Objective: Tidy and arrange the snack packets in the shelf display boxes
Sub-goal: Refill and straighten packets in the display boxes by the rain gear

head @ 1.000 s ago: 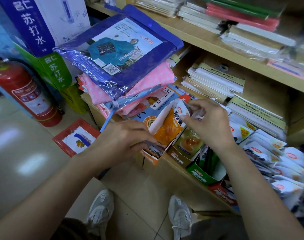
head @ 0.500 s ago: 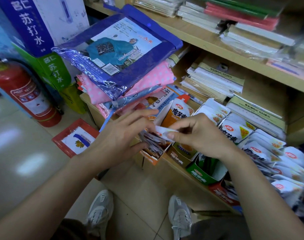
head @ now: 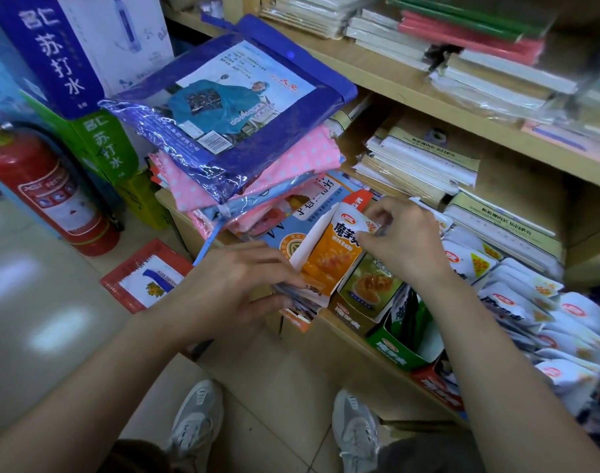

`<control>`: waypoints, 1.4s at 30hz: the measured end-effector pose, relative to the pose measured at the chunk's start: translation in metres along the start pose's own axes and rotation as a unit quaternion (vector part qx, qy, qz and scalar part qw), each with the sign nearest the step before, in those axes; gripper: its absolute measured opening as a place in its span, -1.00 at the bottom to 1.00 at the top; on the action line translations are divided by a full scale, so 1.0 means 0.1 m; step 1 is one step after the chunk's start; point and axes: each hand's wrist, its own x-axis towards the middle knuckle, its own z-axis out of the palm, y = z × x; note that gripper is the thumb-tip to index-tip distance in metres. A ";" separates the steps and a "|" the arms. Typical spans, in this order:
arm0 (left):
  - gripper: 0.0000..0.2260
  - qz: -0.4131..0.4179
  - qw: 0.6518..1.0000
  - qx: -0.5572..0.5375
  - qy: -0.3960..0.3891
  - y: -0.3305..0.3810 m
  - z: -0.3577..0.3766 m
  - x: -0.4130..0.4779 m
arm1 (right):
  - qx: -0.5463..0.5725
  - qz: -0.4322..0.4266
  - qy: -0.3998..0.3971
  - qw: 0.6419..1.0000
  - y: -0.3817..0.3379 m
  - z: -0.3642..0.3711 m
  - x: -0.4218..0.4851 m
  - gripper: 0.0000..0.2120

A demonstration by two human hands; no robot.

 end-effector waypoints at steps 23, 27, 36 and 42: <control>-0.76 -0.027 0.997 0.010 0.073 0.19 0.05 -0.03 | 0.286 -0.041 -0.263 0.920 -0.29 -0.26 -0.55 -0.91; -0.68 0.006 0.999 0.010 0.045 0.13 0.07 -0.07 | 0.285 -0.037 -0.244 0.926 -0.21 -0.30 -0.49 -0.85; -0.81 0.011 1.000 -0.002 0.003 0.11 0.08 -0.17 | -0.014 -0.108 -0.187 0.976 -0.51 -0.10 -0.02 -0.75; -0.83 0.009 1.000 0.005 0.025 0.19 0.10 -0.14 | -0.123 -0.148 -0.290 0.938 -0.82 -0.03 0.26 -0.75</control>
